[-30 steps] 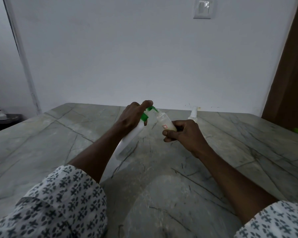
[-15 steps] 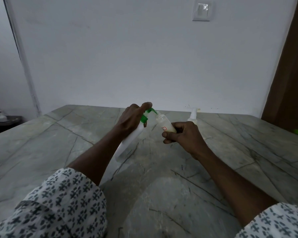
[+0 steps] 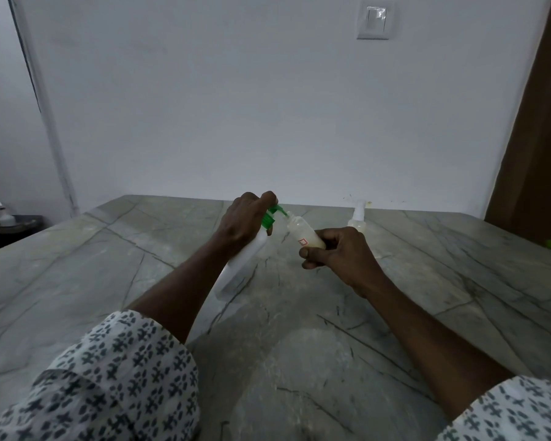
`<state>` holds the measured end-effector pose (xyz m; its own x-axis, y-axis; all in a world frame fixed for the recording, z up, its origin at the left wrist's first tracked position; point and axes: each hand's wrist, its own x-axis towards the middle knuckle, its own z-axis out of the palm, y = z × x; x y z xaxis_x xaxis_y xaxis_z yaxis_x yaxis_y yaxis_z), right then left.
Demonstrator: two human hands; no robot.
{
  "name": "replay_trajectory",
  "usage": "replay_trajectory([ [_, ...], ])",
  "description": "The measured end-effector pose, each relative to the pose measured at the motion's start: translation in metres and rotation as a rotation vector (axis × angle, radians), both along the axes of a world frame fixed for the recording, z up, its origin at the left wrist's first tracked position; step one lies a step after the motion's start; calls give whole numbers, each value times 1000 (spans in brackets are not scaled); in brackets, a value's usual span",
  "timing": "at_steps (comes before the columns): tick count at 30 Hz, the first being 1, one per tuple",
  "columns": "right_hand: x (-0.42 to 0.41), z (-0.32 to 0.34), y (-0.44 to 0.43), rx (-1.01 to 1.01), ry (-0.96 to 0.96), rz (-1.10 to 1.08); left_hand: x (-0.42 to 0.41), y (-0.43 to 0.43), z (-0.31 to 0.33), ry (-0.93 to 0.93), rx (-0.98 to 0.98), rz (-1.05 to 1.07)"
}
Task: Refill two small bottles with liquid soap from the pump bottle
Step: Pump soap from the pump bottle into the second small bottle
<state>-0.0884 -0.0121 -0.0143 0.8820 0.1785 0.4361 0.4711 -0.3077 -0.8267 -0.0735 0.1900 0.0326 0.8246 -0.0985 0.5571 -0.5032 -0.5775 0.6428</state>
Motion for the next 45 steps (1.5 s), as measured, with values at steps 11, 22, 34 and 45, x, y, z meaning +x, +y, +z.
replay_trajectory([
  [11, -1, 4, -1, 40, -2, -26, 4, -1, 0, 82, -70, 24],
  [22, -1, 1, 0, -27, -15, -35, 9, 2, -4, -32, 49, 54],
  [34, -2, 7, -2, 46, 42, -50, 3, -2, -1, 57, -43, 3],
  [45, -1, 5, -1, 24, 30, -33, 8, 1, -3, 42, -64, -65],
])
